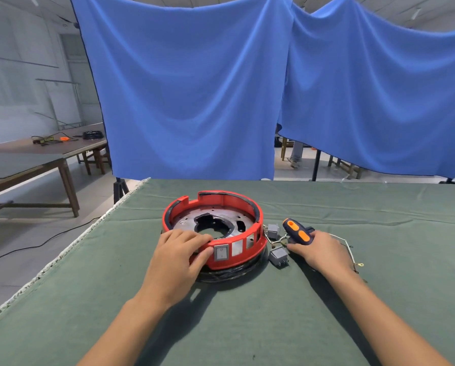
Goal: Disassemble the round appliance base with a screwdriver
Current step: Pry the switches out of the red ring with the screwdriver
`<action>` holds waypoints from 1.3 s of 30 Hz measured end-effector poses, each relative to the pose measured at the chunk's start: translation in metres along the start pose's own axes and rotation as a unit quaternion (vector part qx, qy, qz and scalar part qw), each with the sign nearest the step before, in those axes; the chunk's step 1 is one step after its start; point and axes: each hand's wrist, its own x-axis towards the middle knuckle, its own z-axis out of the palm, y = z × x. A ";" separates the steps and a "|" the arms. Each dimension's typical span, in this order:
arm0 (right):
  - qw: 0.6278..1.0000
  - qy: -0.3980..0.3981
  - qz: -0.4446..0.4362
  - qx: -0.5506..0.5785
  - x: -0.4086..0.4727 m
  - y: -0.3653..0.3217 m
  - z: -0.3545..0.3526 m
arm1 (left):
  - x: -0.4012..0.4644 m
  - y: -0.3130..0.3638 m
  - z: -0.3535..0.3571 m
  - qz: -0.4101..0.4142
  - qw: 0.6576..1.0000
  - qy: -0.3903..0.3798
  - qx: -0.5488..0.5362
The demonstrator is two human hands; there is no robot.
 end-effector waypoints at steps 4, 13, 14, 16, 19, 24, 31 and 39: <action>0.999 0.035 0.007 0.026 -0.002 -0.003 -0.008 | 0.001 0.002 0.005 -0.013 0.999 0.027 0.026; 0.956 0.093 -0.146 0.236 -0.022 -0.045 -0.045 | 0.017 0.024 0.020 -0.039 0.999 -0.001 -0.015; 0.944 0.099 -0.160 0.270 -0.026 -0.048 -0.051 | 0.015 0.023 0.020 -0.038 0.999 0.004 -0.029; 0.922 0.102 -0.171 0.331 -0.032 -0.052 -0.062 | 0.011 0.021 0.018 -0.043 0.997 0.019 -0.061; 0.897 0.091 -0.145 0.408 -0.034 -0.051 -0.072 | 0.008 0.020 0.017 -0.052 0.994 0.032 -0.086; 0.914 0.102 -0.087 0.384 -0.027 -0.044 -0.068 | 0.005 0.021 0.014 -0.044 0.997 0.018 -0.053; 0.867 0.108 -0.087 0.479 -0.019 -0.033 -0.049 | 0.003 0.024 0.011 -0.056 0.994 0.004 0.091; 0.769 0.139 0.023 0.624 -0.011 -0.028 -0.049 | 0.007 0.039 0.021 0.049 0.997 0.016 0.061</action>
